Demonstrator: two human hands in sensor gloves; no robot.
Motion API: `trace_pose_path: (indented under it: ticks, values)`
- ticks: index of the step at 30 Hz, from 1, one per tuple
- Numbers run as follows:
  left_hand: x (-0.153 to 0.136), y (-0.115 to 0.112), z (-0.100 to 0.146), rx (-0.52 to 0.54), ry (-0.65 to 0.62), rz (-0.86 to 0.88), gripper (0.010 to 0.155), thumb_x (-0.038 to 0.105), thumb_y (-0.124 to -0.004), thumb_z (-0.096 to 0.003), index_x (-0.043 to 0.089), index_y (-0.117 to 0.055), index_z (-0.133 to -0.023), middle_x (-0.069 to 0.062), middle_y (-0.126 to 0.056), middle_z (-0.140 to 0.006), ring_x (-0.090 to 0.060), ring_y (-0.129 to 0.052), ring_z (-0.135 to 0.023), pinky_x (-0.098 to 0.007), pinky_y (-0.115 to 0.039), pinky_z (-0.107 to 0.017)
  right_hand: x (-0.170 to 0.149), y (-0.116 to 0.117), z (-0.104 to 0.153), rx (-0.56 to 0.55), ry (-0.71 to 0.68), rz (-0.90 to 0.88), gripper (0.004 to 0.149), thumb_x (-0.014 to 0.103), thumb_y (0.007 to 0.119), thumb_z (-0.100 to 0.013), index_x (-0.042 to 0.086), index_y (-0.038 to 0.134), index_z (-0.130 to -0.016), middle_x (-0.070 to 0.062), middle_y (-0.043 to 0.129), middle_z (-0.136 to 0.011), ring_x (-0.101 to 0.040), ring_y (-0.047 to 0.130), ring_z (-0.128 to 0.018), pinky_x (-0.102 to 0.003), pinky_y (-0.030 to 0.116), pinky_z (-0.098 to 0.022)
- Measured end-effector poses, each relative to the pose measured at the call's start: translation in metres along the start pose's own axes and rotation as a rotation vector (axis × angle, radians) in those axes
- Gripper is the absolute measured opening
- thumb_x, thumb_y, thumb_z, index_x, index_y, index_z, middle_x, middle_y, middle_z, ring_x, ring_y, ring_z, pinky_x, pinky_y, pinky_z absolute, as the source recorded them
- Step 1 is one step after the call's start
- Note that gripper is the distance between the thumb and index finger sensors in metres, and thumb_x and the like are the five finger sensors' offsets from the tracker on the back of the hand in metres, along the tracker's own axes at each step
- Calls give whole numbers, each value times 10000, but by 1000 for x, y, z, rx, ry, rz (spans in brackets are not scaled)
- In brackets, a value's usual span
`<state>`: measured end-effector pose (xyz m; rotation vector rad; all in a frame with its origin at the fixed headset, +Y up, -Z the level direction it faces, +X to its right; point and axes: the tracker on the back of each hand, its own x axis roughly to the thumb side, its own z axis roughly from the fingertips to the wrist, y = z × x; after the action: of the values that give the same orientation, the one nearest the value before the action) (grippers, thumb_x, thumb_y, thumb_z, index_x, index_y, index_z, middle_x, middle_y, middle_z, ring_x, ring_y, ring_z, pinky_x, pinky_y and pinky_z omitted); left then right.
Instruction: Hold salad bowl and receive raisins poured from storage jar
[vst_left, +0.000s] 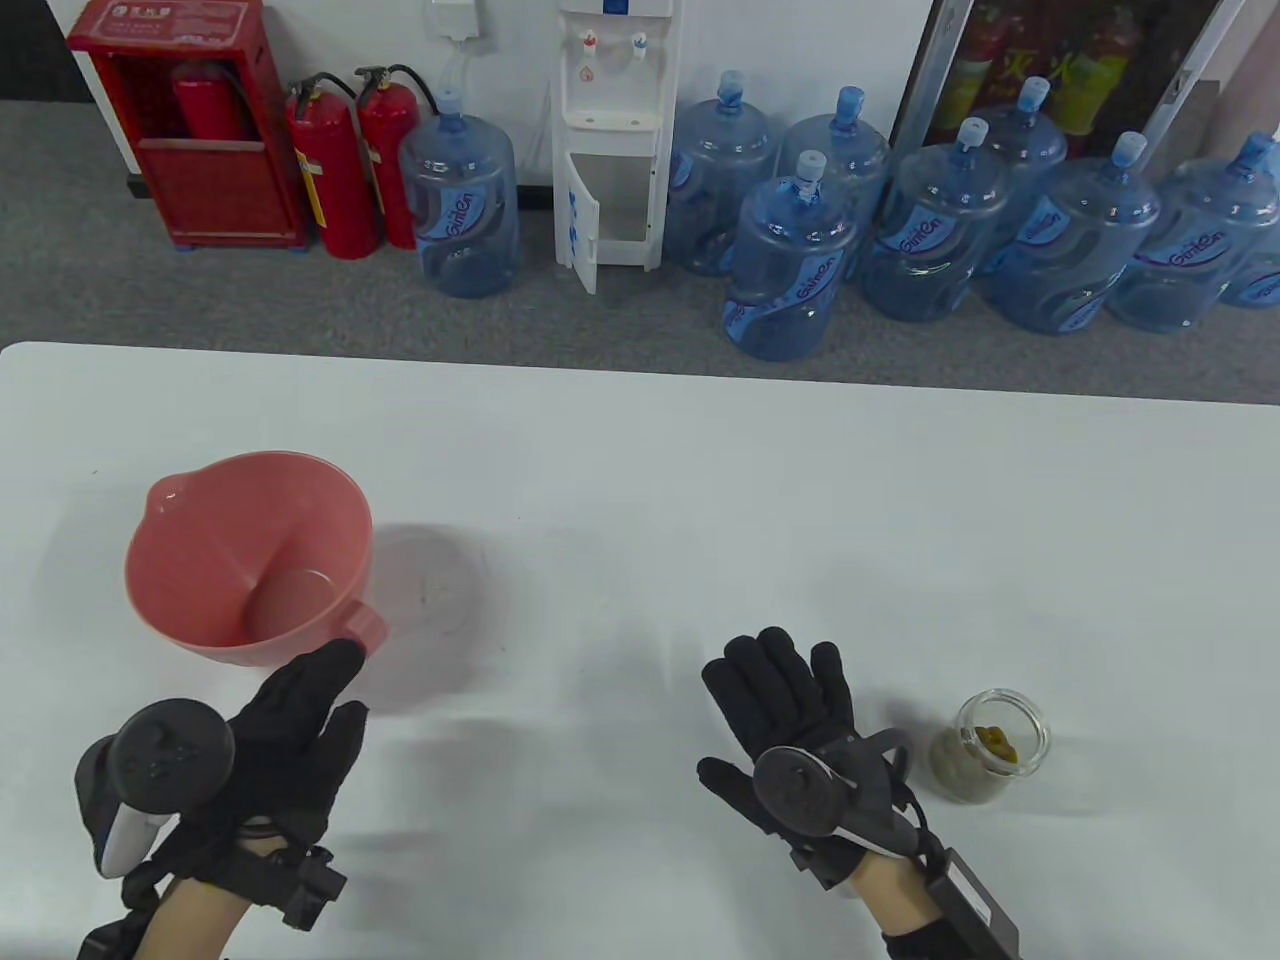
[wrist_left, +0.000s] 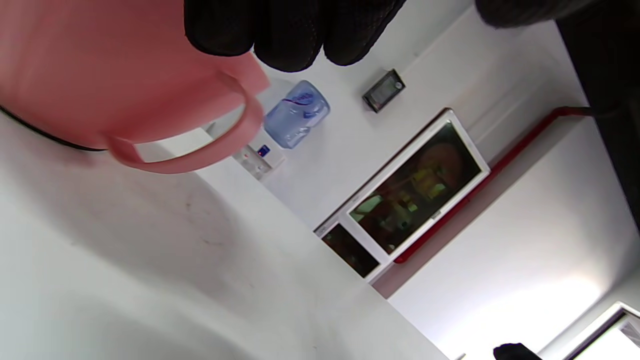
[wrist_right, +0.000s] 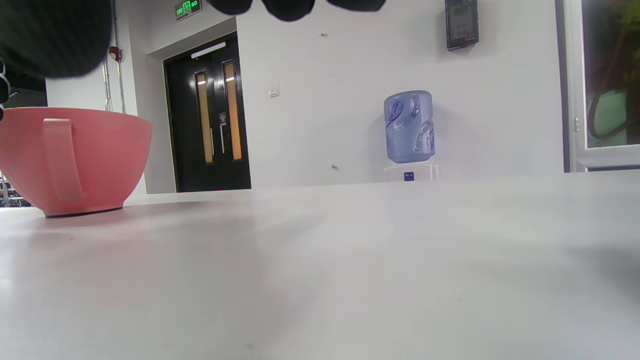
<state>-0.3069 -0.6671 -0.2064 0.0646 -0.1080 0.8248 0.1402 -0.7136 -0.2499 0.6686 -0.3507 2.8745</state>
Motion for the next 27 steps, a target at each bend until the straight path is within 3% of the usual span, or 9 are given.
trace_pose_path:
  ticks: [7, 12, 22, 27]
  values:
    - [-28, -16, -16, -77, 165, 54, 756, 587, -610, -437, 136, -528, -1037, -157, -524, -1075, -509, -503, -1044, -622, -418, -714, 1, 0, 0, 4, 0, 2, 886, 699, 702, -332, 388, 258, -1031, 53, 214, -1141, -263, 267, -1103, -610, 223, -781]
    - [-34, -19, -33, -32, 220, 85, 742, 570, -621, -436, 106, -570, -1014, -201, -569, -1050, -515, -529, -1034, -625, -426, -707, -1, -1, 1, 2, 0, 3, 883, 699, 702, -331, 388, 265, -1032, 53, 220, -1142, -264, 268, -1103, -611, 223, -781]
    - [-47, -44, -56, -30, 315, 175, 746, 587, -601, -441, 136, -541, -1031, -155, -555, -1066, -507, -531, -1032, -614, -430, -712, -2, -2, 2, -2, -3, 8, 865, 699, 704, -331, 405, 289, -1030, 53, 230, -1144, -266, 275, -1103, -613, 224, -779]
    - [-48, -46, -67, 27, 356, 184, 724, 605, -593, -441, 154, -635, -1005, -142, -635, -1038, -506, -586, -986, -607, -460, -705, -3, -3, 2, -9, -4, 7, 859, 699, 705, -332, 408, 298, -1030, 53, 237, -1144, -265, 280, -1103, -613, 226, -779]
